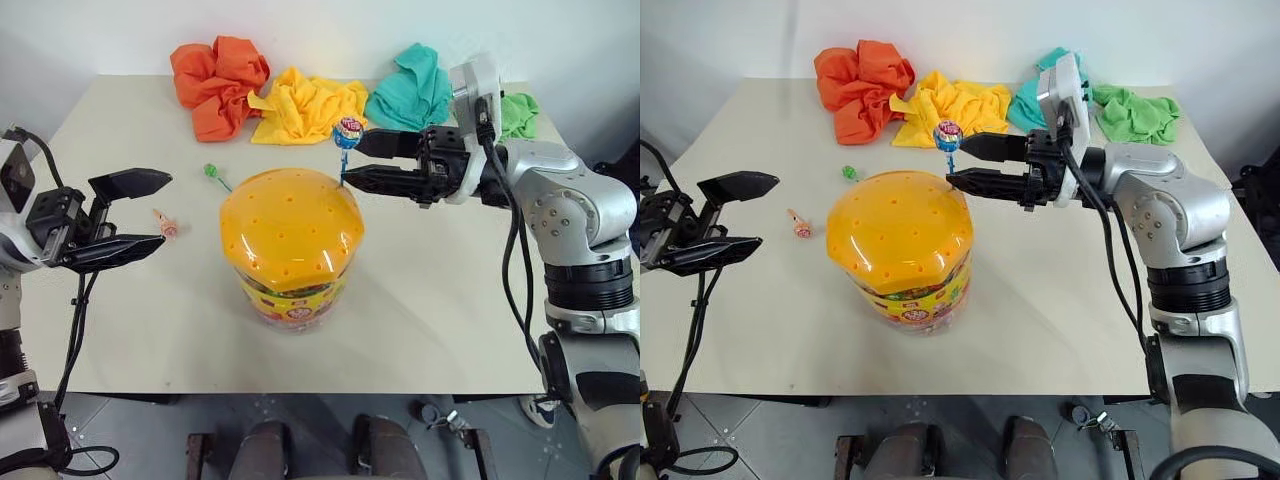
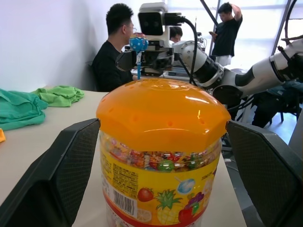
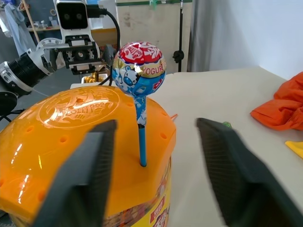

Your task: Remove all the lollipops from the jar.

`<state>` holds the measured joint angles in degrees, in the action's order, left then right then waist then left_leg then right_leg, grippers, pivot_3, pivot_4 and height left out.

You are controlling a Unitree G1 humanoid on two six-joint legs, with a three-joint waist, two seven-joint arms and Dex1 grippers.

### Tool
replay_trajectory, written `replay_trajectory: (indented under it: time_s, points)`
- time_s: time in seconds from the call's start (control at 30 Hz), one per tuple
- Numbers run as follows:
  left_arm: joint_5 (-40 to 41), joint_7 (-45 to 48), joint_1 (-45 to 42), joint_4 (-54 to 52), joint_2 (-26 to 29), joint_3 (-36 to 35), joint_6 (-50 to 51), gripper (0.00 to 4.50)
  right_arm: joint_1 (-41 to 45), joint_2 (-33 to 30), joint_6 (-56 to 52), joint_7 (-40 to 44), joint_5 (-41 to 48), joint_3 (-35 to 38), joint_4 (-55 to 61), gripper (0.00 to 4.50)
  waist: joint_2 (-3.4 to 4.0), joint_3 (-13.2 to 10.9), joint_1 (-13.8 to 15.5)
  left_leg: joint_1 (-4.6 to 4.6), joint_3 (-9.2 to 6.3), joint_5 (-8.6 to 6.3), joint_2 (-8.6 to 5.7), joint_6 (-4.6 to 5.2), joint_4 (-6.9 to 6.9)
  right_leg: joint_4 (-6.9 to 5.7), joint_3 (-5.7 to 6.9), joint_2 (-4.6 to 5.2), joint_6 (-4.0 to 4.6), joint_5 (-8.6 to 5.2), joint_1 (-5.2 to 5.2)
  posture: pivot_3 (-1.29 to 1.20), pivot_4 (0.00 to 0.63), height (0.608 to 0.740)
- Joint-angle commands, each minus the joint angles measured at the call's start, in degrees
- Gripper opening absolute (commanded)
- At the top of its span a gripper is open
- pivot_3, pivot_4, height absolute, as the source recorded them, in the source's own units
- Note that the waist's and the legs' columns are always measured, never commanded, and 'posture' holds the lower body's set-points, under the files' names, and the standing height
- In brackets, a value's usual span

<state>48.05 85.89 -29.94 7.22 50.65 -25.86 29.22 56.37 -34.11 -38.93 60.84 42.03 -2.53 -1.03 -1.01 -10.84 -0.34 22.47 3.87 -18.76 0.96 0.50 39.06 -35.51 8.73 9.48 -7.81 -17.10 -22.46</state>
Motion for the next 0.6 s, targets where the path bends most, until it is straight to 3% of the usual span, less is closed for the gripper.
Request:
replay_trajectory:
  time_s: [0.03,0.2,0.6]
  points:
    - [1.52,-0.10,0.69,-2.19,1.25,-2.19,-0.46,4.50,2.31,0.39,0.34,0.63,-0.60,1.26,0.08,1.59,0.00,0.00,0.00,0.00,0.03,0.00,0.00,0.00,0.00,0.00,-0.02,0.00,0.00,0.00,-0.02,0.00,0.150,0.740]
    - [1.26,-0.31,0.92,-2.26,1.39,-2.10,-0.36,4.50,3.90,1.27,-0.55,0.24,-0.32,2.01,0.32,0.03,0.00,0.00,0.01,0.00,0.03,0.00,0.00,0.00,0.00,-0.01,-0.03,0.00,0.01,0.00,-0.02,0.00,0.150,0.740]
    - [0.15,0.50,-2.30,0.09,1.00,0.87,-0.60,4.50,10.68,1.15,-2.52,-4.42,1.83,8.29,0.98,0.03,0.02,-0.01,0.00,0.00,0.08,0.00,0.00,0.00,0.00,-0.05,-0.10,0.00,0.02,-0.01,-0.08,0.00,0.150,0.740]
